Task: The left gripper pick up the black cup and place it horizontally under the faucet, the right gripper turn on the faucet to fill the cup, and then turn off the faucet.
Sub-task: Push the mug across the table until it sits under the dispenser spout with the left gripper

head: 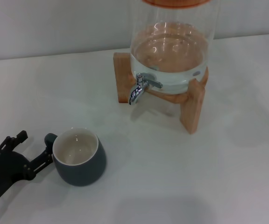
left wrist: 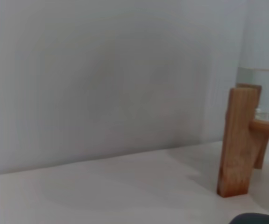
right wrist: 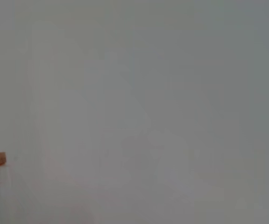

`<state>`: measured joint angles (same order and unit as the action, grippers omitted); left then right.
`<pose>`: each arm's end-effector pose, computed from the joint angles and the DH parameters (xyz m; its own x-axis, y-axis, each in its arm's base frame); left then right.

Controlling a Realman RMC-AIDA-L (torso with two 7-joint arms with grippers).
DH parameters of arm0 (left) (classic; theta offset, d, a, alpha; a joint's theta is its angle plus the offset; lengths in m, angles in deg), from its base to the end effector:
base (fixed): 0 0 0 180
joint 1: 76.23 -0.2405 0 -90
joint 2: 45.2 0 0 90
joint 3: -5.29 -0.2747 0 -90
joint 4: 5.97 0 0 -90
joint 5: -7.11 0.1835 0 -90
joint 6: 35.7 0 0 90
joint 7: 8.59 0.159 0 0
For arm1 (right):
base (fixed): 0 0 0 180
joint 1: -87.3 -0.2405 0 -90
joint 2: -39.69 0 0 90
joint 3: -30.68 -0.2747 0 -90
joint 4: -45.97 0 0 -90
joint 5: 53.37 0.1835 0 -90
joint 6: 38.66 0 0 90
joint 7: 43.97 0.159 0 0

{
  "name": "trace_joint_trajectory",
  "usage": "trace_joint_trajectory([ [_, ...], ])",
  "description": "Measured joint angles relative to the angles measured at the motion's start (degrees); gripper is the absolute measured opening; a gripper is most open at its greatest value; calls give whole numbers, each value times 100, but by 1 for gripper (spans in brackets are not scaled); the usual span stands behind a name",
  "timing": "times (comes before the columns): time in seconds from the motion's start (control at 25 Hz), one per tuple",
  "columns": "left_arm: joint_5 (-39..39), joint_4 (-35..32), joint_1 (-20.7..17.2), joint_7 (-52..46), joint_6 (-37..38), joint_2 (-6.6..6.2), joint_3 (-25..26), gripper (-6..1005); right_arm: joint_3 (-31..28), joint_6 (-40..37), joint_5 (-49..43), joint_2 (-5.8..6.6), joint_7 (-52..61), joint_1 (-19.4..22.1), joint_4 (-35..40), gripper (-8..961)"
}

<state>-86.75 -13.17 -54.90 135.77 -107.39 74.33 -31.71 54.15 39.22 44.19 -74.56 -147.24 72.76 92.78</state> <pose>-0.3298 0.2833 -0.0599 0.7299 0.2209 0.6469 0.6255 -0.5974 -0.5018 0.3460 0.3066 0.1608 0.5967 0.0247 -0.8021 -0.7561 -0.3175 -0.5722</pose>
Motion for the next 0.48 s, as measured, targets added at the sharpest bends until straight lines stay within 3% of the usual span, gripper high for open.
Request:
trace_joint_trajectory([
  [0.48,56,8,99,-6,-11,-2,0,887,-114,25,0,-18,-36,6,-14,806],
])
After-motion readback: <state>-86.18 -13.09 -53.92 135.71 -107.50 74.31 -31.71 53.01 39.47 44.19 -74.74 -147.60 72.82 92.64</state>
